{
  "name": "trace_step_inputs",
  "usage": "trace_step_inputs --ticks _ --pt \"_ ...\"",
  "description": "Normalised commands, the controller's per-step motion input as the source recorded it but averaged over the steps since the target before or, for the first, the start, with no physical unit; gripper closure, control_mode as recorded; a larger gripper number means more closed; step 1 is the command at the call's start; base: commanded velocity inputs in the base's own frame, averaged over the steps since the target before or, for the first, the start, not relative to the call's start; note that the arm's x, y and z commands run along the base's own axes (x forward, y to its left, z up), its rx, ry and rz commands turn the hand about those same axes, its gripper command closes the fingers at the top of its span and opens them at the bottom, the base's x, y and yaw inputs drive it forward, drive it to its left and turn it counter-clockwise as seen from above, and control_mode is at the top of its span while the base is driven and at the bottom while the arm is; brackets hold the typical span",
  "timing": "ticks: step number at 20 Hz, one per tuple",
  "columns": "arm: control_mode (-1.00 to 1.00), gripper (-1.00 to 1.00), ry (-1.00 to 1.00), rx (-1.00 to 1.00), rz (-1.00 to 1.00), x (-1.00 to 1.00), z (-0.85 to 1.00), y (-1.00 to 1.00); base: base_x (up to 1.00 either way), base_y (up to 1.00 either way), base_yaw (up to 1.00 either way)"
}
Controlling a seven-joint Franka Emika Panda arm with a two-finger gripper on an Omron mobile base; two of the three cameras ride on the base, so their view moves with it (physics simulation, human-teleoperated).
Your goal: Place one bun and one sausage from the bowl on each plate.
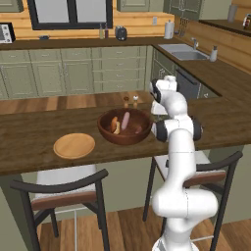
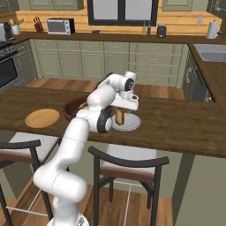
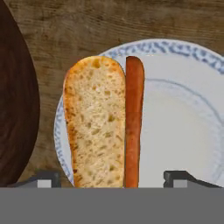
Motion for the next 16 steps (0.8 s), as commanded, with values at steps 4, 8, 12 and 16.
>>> trace_step_inputs --ticks 4,8,12,16 --pt "-1.00 -1.00 0.00 0.00 -0.08 -0.78 0.59 0.06 0.00 0.00 0.00" --pt "-1.00 -1.00 0.00 0.00 -0.08 -0.34 0.65 0.85 0.00 0.00 0.00" --pt "-1.00 -1.00 0.00 -0.01 -0.09 0.06 0.50 1.00 0.00 0.00 0.00" --pt "-1.00 -1.00 0.00 -0.04 -0.16 0.50 -0.02 1.00 0.00 0.00 0.00"
